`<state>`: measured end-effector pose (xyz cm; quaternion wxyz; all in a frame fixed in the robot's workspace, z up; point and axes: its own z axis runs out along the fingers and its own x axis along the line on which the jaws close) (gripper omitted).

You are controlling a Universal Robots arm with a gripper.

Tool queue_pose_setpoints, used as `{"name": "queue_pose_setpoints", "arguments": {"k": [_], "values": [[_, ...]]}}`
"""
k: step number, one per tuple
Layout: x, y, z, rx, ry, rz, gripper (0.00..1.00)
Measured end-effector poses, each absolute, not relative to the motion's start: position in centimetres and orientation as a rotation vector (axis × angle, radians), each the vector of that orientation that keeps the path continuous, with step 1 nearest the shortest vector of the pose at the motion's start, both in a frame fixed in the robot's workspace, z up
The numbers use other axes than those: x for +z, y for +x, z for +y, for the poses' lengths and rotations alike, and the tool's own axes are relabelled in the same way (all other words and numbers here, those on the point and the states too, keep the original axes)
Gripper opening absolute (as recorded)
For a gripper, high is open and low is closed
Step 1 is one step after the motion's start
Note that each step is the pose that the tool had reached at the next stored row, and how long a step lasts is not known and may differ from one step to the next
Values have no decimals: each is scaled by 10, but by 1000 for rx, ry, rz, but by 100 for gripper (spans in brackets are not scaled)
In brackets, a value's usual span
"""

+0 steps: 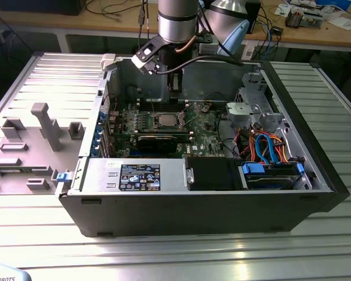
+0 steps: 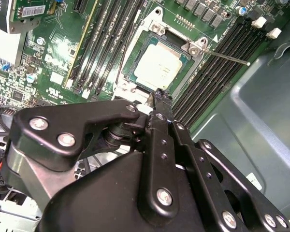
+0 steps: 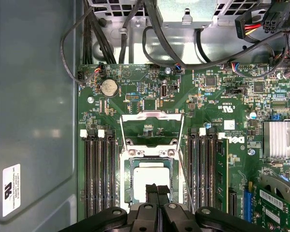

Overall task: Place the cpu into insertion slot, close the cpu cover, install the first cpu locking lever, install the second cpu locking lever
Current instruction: 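Close the cpu cover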

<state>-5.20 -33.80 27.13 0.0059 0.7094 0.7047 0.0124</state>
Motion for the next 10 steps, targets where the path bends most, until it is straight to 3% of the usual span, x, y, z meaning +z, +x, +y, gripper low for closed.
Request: {"name": "queue_pose_setpoints", "arguments": {"k": [10], "values": [[271,-45,-338,39,2220,2206,11]]}}
